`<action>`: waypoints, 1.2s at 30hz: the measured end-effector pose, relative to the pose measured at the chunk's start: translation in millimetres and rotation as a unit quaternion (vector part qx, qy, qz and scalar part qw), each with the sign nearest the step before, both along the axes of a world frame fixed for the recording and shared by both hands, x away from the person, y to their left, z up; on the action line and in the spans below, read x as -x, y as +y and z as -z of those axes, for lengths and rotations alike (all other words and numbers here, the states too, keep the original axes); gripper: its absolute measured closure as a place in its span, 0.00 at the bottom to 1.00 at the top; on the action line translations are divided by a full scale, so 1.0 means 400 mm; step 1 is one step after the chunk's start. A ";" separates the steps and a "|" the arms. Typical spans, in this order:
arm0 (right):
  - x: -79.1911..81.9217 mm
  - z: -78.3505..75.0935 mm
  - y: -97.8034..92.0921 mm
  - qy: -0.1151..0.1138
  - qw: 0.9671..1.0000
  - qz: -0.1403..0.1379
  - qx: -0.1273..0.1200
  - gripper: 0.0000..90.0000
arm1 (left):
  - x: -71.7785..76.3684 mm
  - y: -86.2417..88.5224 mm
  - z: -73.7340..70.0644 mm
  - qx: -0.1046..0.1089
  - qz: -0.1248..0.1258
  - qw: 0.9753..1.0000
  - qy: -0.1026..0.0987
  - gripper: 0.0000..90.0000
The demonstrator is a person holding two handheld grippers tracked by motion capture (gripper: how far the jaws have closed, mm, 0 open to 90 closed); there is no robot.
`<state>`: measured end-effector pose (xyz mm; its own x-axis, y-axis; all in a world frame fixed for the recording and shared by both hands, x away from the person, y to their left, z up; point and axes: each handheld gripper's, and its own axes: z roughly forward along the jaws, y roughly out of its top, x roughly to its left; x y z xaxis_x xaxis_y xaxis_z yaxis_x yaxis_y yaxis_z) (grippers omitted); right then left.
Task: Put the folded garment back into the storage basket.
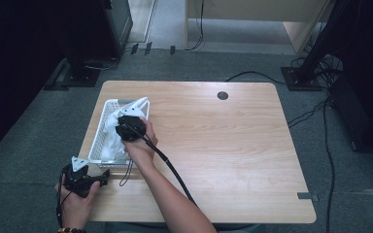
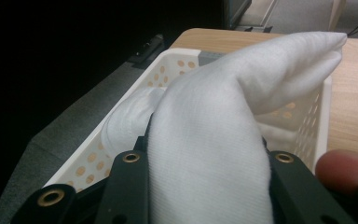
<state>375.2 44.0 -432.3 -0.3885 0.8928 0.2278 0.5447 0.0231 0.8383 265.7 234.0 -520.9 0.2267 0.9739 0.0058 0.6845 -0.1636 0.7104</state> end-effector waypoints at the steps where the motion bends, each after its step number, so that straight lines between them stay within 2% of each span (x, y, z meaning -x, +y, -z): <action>1: 0.000 0.000 0.000 0.000 1.000 0.000 0.000 0.72 | 0.000 0.000 0.000 0.000 0.000 1.000 0.000 0.00; 3: -0.005 -0.001 -0.001 0.007 1.000 0.005 0.001 0.70 | -0.001 -0.001 0.000 0.000 0.002 1.000 0.001 0.00; 13: -0.018 0.018 -0.013 0.024 0.999 0.005 0.040 0.66 | -0.001 -0.001 0.000 0.001 0.001 1.000 0.001 0.00; 15: -0.018 0.019 -0.013 0.024 0.999 0.004 0.044 0.66 | -0.001 -0.001 0.000 0.001 0.001 1.000 0.001 0.00; 17: -0.016 0.023 -0.011 0.020 0.998 0.000 0.061 0.66 | -0.001 -0.001 0.000 0.001 0.001 1.000 0.000 0.00; 20: -0.015 0.031 -0.010 0.018 0.997 -0.001 0.072 0.64 | -0.001 -0.001 0.000 0.001 0.001 1.000 0.001 0.00; 22: -0.015 0.035 -0.012 0.018 0.997 -0.002 0.074 0.62 | -0.001 -0.001 0.000 0.001 0.001 1.000 0.001 0.00; 23: -0.017 0.041 -0.014 0.016 0.997 -0.004 0.077 0.57 | -0.001 -0.001 0.000 0.001 0.002 1.000 0.001 0.00; 26: -0.018 0.044 -0.016 0.012 0.997 -0.010 0.075 0.52 | -0.001 -0.001 0.000 0.001 0.002 1.000 0.001 0.00; 27: -0.017 0.047 -0.014 0.007 0.996 -0.017 0.082 0.44 | -0.001 -0.001 0.000 0.001 0.002 1.000 0.001 0.00; 28: -0.017 0.047 -0.014 0.007 0.996 -0.017 0.082 0.44 | -0.001 -0.001 0.000 0.001 0.002 1.000 0.001 0.00; 29: -0.016 0.051 -0.010 0.007 0.995 -0.016 0.097 0.33 | -0.001 -0.001 0.000 0.001 0.002 1.000 0.001 0.00; 30: -0.016 0.051 -0.010 0.007 0.995 -0.016 0.097 0.33 | -0.001 -0.001 0.000 0.001 0.002 1.000 0.001 0.00; 31: -0.017 0.053 -0.011 0.011 0.995 -0.012 0.101 0.26 | -0.001 -0.001 0.000 0.001 0.002 1.000 0.002 0.00; 33: -0.018 0.054 -0.012 0.012 0.994 -0.013 0.103 0.24 | -0.001 -0.001 0.000 0.001 0.002 1.000 0.002 0.00; 36: -0.017 0.058 -0.015 0.019 0.992 -0.028 0.118 0.21 | -0.001 -0.001 0.000 0.001 0.002 1.000 0.002 0.00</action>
